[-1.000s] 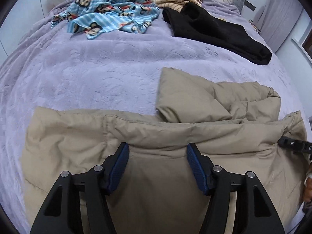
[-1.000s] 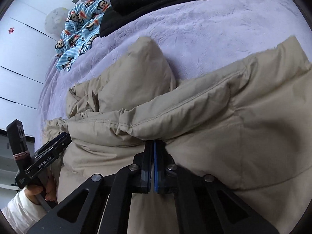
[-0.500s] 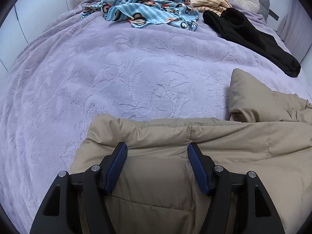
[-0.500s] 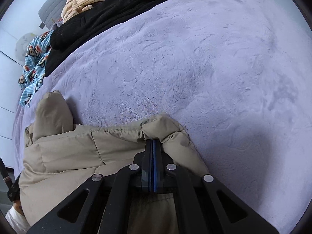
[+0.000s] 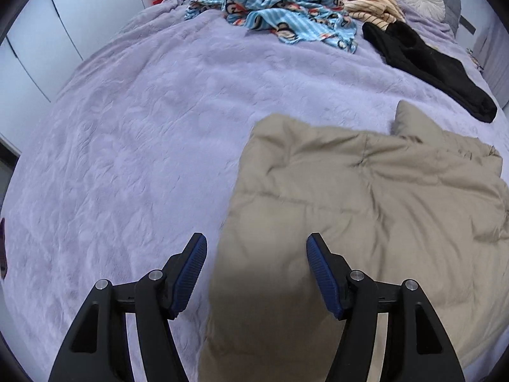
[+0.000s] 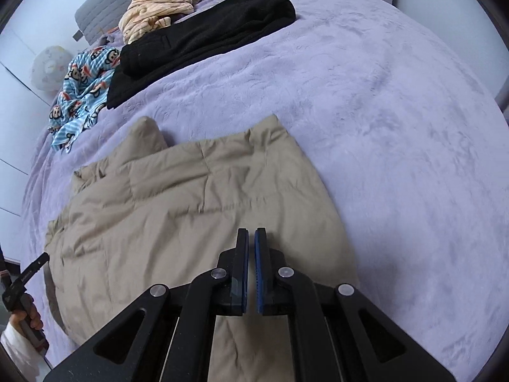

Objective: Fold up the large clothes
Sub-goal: 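Lay the hem onto the collar and open both tools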

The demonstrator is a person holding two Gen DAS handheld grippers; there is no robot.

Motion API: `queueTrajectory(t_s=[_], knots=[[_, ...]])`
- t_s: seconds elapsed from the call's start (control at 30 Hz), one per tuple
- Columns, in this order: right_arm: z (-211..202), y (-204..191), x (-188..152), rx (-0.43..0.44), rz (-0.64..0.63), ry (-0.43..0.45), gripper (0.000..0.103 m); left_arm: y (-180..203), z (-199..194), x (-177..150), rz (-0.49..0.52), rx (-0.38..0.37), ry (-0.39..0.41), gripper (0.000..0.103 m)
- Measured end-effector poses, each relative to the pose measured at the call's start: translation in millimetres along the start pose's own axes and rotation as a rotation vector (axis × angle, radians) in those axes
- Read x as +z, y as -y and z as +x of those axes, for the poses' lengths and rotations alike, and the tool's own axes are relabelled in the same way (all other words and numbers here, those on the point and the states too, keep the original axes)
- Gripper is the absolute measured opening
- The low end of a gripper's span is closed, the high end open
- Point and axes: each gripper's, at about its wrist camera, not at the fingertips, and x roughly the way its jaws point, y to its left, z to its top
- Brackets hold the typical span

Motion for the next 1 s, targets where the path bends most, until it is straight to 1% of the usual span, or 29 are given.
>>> queueTrajectory(t_s=[0.07, 0.13, 0.23, 0.33, 0.4, 0.43, 0.5, 0.6, 0.67, 0.7, 0.73, 0.77, 0.8, 0.83, 0.87, 0.97, 1.0], knots=[[-13, 1, -18, -0.009, 0.015, -0.003, 0.005, -8, -2, -15, -0.015, -0.003, -0.031, 0.067], [-27, 3, -35, 0.005, 0.039, -0.011, 0.005, -9, -10, -28, -0.021, -0.012, -0.055, 0.067], [-35, 4, -49, 0.031, 0.066, -0.039, 0.005, -5, -23, -46, -0.004, -0.032, -0.078, 0.067], [-40, 4, -62, 0.05, 0.105, -0.062, 0.005, 1, -37, -63, 0.005, -0.081, -0.097, 0.067], [-43, 6, -72, 0.073, 0.13, -0.081, 0.005, 7, -47, -71, 0.009, -0.099, -0.099, 0.085], [-45, 6, -78, 0.081, 0.14, -0.086, 0.005, 10, -53, -74, 0.012, -0.101, -0.081, 0.094], [-47, 3, -87, 0.09, 0.14, -0.099, 0.005, 16, -65, -81, 0.028, -0.107, -0.061, 0.095], [-51, 2, -104, 0.107, 0.142, -0.114, 0.005, 22, -73, -89, 0.048, -0.126, -0.064, 0.095], [-52, 2, -112, 0.117, 0.153, -0.127, 0.005, 24, -77, -94, 0.063, -0.123, -0.064, 0.095], [-52, 2, -117, 0.126, 0.161, -0.135, 0.008, 25, -79, -97, 0.066, -0.118, -0.063, 0.095], [-52, 3, -120, 0.132, 0.168, -0.144, 0.016, 25, -81, -100, 0.066, -0.111, -0.061, 0.096], [-52, 3, -123, 0.135, 0.175, -0.148, 0.024, 25, -82, -102, 0.064, -0.105, -0.063, 0.103], [-53, 3, -127, 0.137, 0.183, -0.15, 0.05, 24, -82, -105, 0.06, -0.101, -0.064, 0.103], [-53, 3, -129, 0.14, 0.189, -0.15, 0.071, 25, -83, -108, 0.06, -0.106, -0.07, 0.103], [-54, 4, -132, 0.146, 0.193, -0.146, 0.075, 25, -83, -111, 0.062, -0.108, -0.074, 0.103], [-56, 3, -136, 0.154, 0.199, -0.147, 0.076, 23, -82, -117, 0.066, -0.101, -0.084, 0.103], [-55, 3, -138, 0.159, 0.207, -0.149, 0.078, 22, -82, -119, 0.062, -0.109, -0.087, 0.103]])
